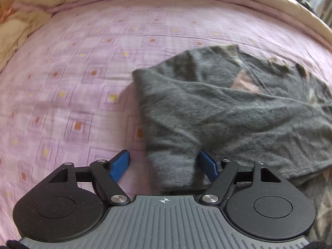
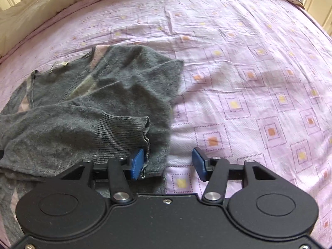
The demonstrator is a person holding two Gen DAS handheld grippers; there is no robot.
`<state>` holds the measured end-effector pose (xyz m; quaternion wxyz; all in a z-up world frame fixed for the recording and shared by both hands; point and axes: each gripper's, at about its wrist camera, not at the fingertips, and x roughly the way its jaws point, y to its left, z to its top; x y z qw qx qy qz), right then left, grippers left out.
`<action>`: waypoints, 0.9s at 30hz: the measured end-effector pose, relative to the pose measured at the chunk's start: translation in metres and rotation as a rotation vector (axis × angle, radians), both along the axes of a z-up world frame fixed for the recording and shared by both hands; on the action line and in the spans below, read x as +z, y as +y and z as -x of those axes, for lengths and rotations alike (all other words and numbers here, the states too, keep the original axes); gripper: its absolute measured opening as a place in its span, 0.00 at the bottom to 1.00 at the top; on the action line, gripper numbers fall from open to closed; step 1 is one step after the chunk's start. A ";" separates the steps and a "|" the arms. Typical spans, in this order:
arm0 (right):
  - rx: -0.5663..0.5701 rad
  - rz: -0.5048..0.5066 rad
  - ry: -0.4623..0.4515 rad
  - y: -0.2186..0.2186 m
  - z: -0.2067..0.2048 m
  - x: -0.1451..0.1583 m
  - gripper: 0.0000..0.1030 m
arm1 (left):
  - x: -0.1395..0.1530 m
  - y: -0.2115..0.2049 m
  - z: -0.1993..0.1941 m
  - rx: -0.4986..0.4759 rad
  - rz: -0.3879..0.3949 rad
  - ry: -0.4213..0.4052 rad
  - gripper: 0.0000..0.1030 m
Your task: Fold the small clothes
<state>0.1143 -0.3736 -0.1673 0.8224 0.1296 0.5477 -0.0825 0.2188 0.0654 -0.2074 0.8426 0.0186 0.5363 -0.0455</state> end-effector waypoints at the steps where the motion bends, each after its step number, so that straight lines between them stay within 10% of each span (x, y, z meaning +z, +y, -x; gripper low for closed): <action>1: -0.007 -0.004 -0.004 -0.001 0.002 0.002 0.57 | 0.001 0.003 0.001 0.014 0.009 0.001 0.73; 11: 0.039 -0.053 -0.044 0.021 0.030 0.017 0.93 | 0.014 0.016 0.055 -0.026 0.118 0.070 0.72; 27: 0.137 -0.112 0.034 0.078 0.145 0.013 0.99 | 0.018 0.015 0.176 -0.131 0.114 0.105 0.83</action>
